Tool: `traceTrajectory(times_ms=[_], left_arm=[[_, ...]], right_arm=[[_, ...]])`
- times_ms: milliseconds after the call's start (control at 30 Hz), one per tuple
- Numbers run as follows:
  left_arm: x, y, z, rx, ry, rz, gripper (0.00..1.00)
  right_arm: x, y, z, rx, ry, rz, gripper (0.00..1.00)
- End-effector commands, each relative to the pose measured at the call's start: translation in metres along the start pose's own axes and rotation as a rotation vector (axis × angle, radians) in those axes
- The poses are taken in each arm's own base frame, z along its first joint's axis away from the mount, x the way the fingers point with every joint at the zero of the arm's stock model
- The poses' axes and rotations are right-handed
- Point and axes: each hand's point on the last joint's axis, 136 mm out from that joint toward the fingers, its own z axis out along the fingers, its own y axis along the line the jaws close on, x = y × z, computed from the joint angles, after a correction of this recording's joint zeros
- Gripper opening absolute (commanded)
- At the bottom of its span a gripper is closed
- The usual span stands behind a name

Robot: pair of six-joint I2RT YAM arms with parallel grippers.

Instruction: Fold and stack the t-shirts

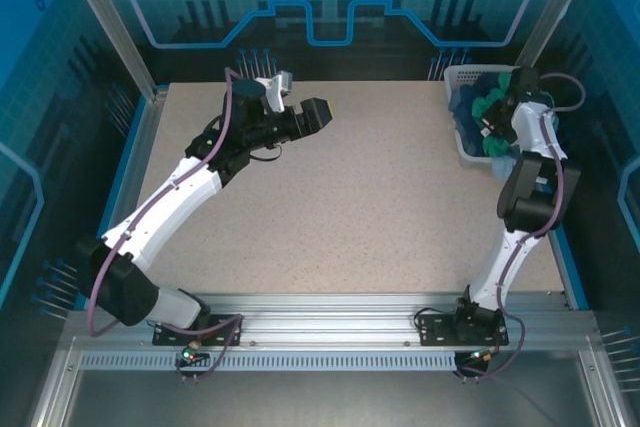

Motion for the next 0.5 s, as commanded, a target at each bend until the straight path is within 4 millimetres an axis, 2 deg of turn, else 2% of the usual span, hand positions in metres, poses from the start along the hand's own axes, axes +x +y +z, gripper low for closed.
traceTrajectory(times_ms=[0,167,267,367,467], left_arm=[[0.005,-0.004,-0.008,0.01,0.015,-0.014,0.85],[0.011,0.009,-0.004,-0.024,0.024,-0.039,0.85],[0.013,0.014,-0.004,-0.044,0.023,-0.048,0.85],[0.01,0.02,-0.008,-0.087,0.007,-0.043,0.85],[0.006,0.033,-0.019,-0.174,-0.025,-0.039,0.85]], right_arm=[[-0.023,0.023,-0.072,-0.07,-0.204,0.028,0.0],[-0.022,0.049,-0.153,-0.103,-0.366,-0.041,0.0],[-0.026,0.075,-0.202,-0.184,-0.431,-0.091,0.0],[-0.031,0.118,-0.266,-0.335,-0.516,-0.181,0.0],[-0.02,0.165,-0.323,-0.495,-0.569,-0.28,0.0]])
